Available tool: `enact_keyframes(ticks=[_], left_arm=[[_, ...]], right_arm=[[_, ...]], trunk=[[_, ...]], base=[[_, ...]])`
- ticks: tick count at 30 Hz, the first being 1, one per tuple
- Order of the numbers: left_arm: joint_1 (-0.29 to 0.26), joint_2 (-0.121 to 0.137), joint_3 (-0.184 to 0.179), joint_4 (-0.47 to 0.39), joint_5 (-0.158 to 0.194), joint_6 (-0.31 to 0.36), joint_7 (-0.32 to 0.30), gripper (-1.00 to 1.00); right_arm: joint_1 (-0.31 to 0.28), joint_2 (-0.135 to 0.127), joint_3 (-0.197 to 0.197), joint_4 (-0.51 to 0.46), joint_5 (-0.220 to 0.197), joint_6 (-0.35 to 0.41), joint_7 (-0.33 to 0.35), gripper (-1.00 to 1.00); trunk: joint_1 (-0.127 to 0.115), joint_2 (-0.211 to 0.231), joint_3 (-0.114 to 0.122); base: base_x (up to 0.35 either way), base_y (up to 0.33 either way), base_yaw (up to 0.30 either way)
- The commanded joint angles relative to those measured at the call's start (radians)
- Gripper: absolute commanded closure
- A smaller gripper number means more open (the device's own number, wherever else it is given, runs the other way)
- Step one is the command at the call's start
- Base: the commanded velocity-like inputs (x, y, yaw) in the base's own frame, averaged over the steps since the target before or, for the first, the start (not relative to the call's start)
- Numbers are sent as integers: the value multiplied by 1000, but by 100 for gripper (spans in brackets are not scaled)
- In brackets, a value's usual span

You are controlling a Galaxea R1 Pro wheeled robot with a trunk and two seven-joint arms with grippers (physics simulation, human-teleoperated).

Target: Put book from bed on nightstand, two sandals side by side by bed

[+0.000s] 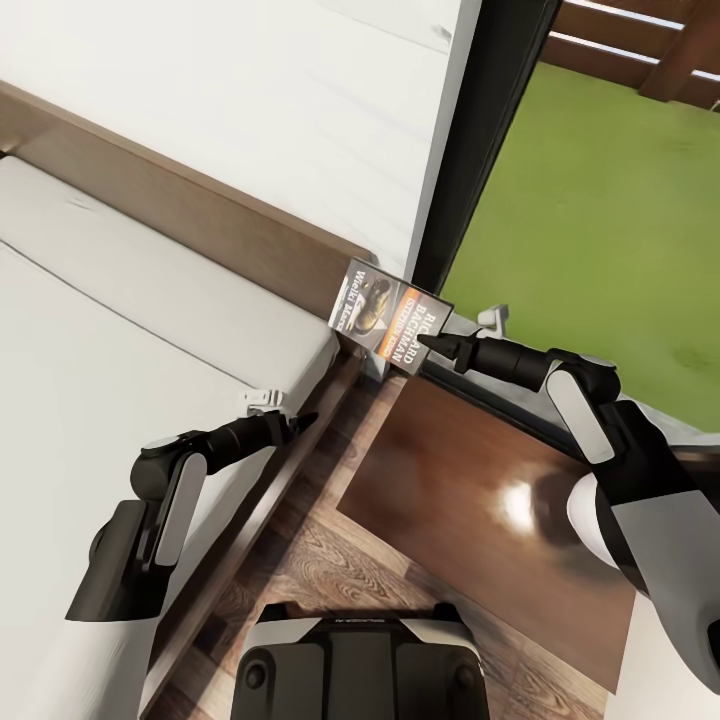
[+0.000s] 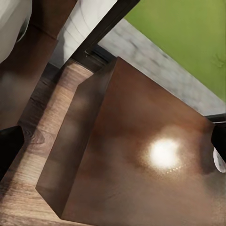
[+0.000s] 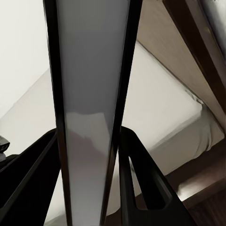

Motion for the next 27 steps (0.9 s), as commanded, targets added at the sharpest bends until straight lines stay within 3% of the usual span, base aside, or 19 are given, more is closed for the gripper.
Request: enact_keyframes(ticks=[1, 14, 27], left_arm=[[-1, 0, 0, -1, 0, 5, -2, -100], [-1, 0, 0, -1, 0, 5, -2, -100], [0, 0, 0, -1, 1, 5, -3, -100]], right_arm=[[-1, -1, 1, 0, -9, 7, -2, 100], [-1, -1, 2, 0, -9, 6, 1, 100], [-1, -1, 2, 0, -9, 6, 0, 100]], trunk=[[0, -1, -1], [0, -1, 4], [50, -92, -16]], base=[[0, 0, 0], [0, 0, 0], [0, 0, 0]])
